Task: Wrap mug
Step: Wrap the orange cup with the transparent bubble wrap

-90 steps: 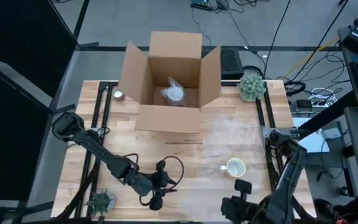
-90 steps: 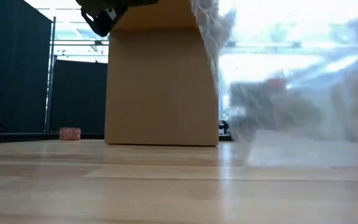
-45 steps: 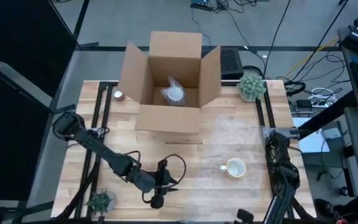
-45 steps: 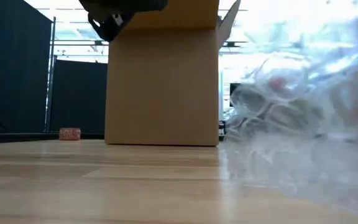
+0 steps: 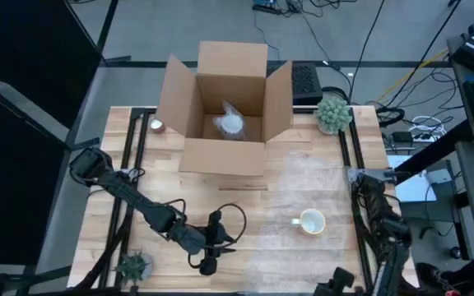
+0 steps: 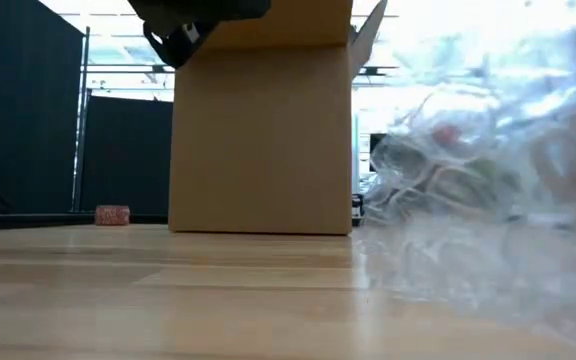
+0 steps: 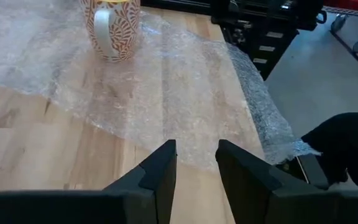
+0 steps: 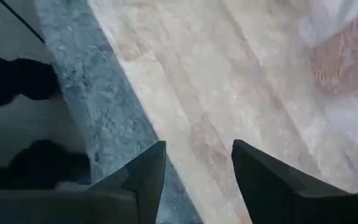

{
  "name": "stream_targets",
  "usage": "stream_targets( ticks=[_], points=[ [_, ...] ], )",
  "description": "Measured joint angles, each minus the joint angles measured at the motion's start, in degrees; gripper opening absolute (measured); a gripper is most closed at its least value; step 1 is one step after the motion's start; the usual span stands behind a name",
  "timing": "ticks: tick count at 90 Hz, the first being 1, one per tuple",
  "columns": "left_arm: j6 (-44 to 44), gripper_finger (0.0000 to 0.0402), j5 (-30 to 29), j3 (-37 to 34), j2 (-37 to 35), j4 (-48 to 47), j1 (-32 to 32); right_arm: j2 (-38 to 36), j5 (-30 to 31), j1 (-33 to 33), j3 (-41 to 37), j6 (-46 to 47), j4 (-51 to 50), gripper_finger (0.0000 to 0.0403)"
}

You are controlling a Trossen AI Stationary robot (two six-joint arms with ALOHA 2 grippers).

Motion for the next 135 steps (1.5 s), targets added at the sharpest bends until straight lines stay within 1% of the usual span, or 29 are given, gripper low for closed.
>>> stream_targets(
  ticks=[7, 14, 26, 33, 43, 51, 55, 68, 80, 85, 91, 100, 110, 113, 125, 135],
  points=[
    [0.02, 0.0106, 0.0, 0.0, 0.0, -0.01, 0.5, -3.3, 0.99, 0.14, -8.14, 0.42, 6.6, 0.0152],
    [0.02, 0.0106, 0.01, 0.0, 0.0, -0.04, 0.87, -7.81, 1.54, -0.42, -17.26, -0.54, 15.94, 0.0145],
    [0.02, 0.0106, 0.29, 0.0, 0.0, -0.11, 1.32, -14.82, 2.65, -2.67, -33.96, -3.86, 34.01, 0.0136],
    [-0.01, 0.0106, 0.42, 0.0, 0.0, -0.1, 1.36, -18.53, 3.23, -4.18, -41.27, -6.3, 46.47, 0.0136],
    [-0.02, 0.0106, 0.8, 0.0, 0.0, -0.12, 1.16, -19.86, 1.69, -5.43, -47.06, -13.89, 63.85, 0.0146],
    [-0.03, 0.0106, 0.82, 0.0, 0.0, -0.14, 0.82, -18.68, 2.51, -6.04, -48.07, -22.73, 72.46, 0.0161],
    [-0.03, 0.0106, 0.83, 0.0, 0.0, -0.12, 0.77, -17.98, 2.94, -6.43, -47.64, -27.75, 74.47, 0.0168],
    [-0.03, 0.0106, 0.85, 0.0, 0.0, -0.08, 0.77, -14.61, 3.27, -7.81, -46.76, -42.07, 73.69, 0.0182],
    [-0.03, 0.0106, 0.84, 0.0, 0.0, -0.11, 0.8, -12.21, 2.42, -8.02, -46.68, -47.77, 73.69, 0.0176],
    [0.01, 0.0106, 0.83, 0.0, 0.0, -0.14, 0.8, -11.45, 1.93, -7.97, -46.69, -50.75, 73.45, 0.0167],
    [0.02, 0.0106, 0.84, 0.0, 0.0, -0.23, 0.77, -11.53, 0.58, -7.99, -46.59, -51.55, 73.51, 0.0151],
    [0.02, 0.0106, 0.83, 0.0, 0.0, -0.22, 0.91, -12.42, -0.13, -8.03, -46.5, -51.58, 72.11, 0.0106],
    [0.06, 0.0106, 0.82, 0.0, 0.0, 0.01, 1.05, -13.9, -0.42, -7.99, -43.39, -50.85, 64.02, 0.0028],
    [0.13, 0.0106, 0.83, 0.0, 0.0, 0.04, 1.15, -14.37, -0.39, -8.02, -42.02, -50.41, 60.62, 0.0014],
    [0.26, 0.0106, 0.79, 0.0, 0.0, 0.0, 1.4, -16.32, -0.03, -8.7, -35.77, -48.16, 45.07, 0.0011],
    [0.21, 0.0106, 0.79, 0.0, 0.0, 0.02, 1.67, -19.18, 1.46, -9.48, -32.26, -40.45, 31.67, 0.0002]
  ],
)
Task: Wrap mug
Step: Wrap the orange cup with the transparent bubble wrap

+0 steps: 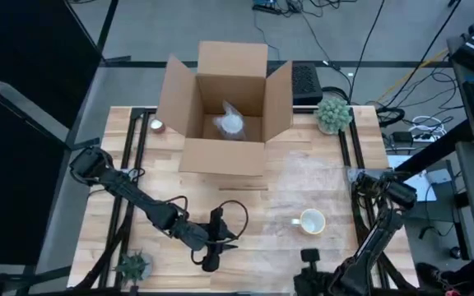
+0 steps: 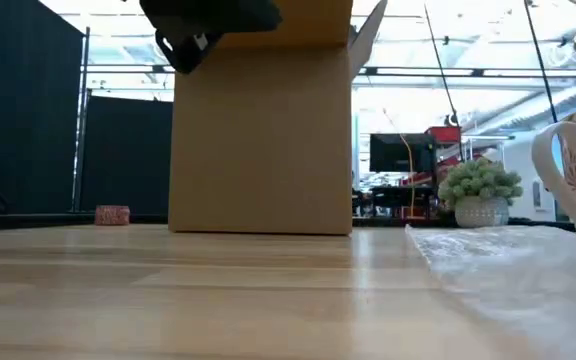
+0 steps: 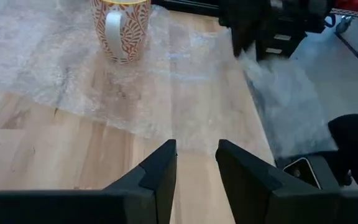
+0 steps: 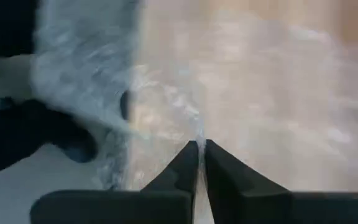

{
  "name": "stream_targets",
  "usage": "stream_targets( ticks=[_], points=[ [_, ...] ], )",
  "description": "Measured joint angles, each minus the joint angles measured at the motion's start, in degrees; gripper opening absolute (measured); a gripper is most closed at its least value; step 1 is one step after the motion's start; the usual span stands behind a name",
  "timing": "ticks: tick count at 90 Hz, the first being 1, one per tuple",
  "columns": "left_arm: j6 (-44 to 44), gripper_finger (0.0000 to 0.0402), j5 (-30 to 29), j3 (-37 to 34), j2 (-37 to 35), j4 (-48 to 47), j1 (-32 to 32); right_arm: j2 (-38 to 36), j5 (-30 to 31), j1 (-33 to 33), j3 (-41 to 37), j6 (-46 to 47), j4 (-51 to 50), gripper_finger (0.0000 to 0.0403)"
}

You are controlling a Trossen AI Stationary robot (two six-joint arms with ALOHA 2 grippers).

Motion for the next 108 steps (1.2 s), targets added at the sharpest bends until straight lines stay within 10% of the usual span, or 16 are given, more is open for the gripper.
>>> stream_targets(
  ticks=[43, 108],
  points=[
    [1.67, 0.0106, 0.67, 0.0, 0.0, -0.03, 0.13, -13.93, 9.58, 0.1, 0.44, 34.34, -35.75, 0.0001],
    [1.3, 0.0106, 1.44, 0.0, 0.0, 0.07, 0.17, -16.06, 1.33, -2.9, -23.3, 65.75, -31.57, 0.0023]
  ],
)
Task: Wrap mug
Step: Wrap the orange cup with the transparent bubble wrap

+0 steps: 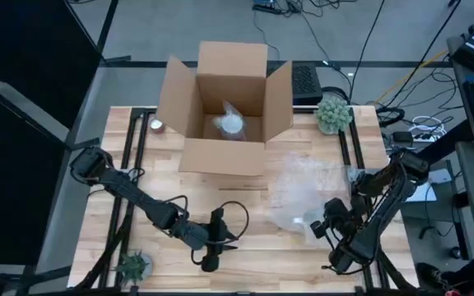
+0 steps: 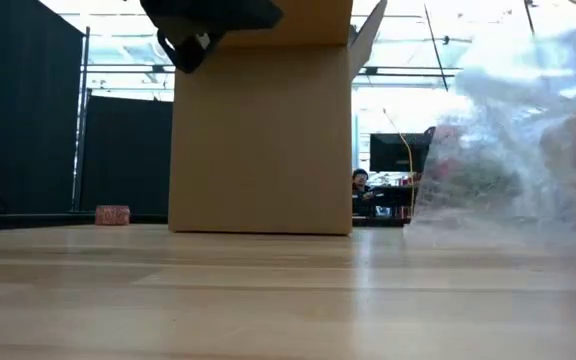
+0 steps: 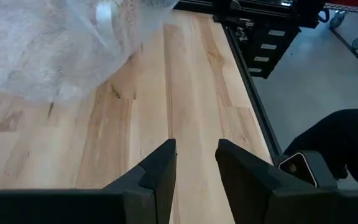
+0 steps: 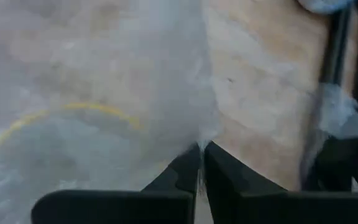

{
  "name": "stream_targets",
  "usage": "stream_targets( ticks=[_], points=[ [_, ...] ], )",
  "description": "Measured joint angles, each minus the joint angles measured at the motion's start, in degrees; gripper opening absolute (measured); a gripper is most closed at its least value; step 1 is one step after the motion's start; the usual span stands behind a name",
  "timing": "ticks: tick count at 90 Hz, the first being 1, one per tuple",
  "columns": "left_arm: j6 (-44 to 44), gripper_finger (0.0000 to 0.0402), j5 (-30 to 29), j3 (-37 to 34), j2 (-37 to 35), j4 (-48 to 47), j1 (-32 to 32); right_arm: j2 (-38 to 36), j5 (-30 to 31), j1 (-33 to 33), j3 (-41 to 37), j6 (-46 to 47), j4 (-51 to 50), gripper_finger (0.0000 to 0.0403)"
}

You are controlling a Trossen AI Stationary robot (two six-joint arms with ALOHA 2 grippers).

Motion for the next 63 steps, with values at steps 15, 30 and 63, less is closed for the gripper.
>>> stream_targets(
  ticks=[15, 30, 63],
  points=[
    [0.01, 0.0106, 0.07, 0.0, 0.0, -0.02, 0.31, 0.0, -0.14, -1.26, -0.55, -4.65, 2.97, 0.0087],
    [0.01, 0.0106, 0.22, 0.0, 0.0, -0.15, 0.5, -0.56, 0.02, -1.27, 3.52, -11.25, 2.59, 0.0151],
    [0.03, 0.0106, 0.35, 0.0, 1.48, -0.11, 1.78, -11.28, -3.01, -1.72, 5.98, -12.23, -4.35, 0.0208]
  ],
)
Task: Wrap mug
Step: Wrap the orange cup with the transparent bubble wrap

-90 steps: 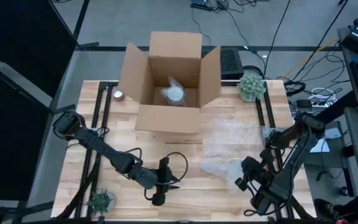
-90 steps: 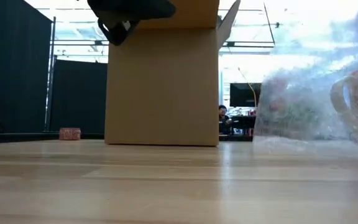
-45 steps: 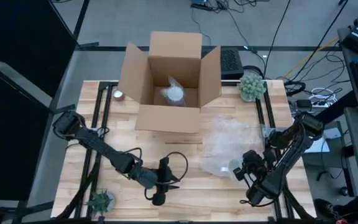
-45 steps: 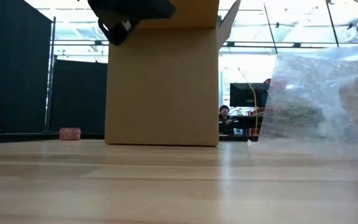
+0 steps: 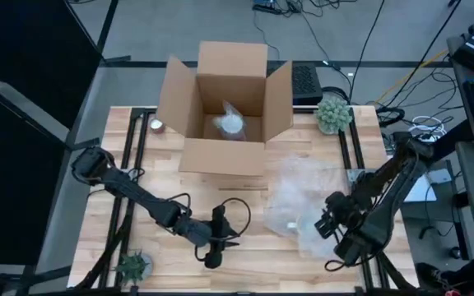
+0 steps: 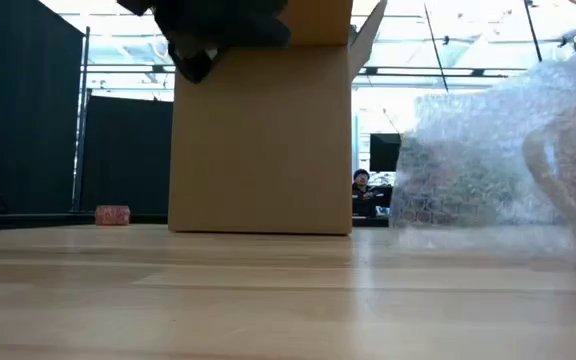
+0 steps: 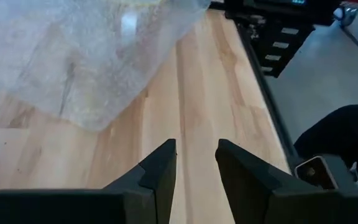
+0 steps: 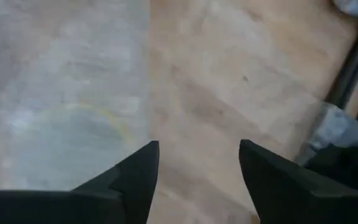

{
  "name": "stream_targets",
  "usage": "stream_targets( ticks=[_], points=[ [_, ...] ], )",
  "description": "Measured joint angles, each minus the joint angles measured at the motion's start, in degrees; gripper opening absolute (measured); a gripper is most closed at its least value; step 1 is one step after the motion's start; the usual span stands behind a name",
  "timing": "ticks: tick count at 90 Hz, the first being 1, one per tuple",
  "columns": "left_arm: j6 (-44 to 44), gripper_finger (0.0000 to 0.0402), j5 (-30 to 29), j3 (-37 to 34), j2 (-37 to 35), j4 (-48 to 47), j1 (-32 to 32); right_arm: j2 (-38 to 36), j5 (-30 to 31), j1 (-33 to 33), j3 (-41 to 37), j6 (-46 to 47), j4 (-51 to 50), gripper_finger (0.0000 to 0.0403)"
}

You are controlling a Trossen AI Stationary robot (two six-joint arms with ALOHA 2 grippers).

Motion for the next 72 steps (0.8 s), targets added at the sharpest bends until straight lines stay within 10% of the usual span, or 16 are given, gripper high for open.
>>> stream_targets(
  ticks=[37, 72],
  points=[
    [0.33, 0.0106, 1.31, 0.0, 2.3, 0.1, 0.05, -2.05, 7.94, -1.56, 0.17, -26.28, 36.6, 0.0197],
    [0.09, 0.0106, 1.29, 0.0, 2.3, -0.08, -0.12, 4.89, 1.19, -6.66, 0.13, -28.2, 33.02, 0.0196]
  ],
)
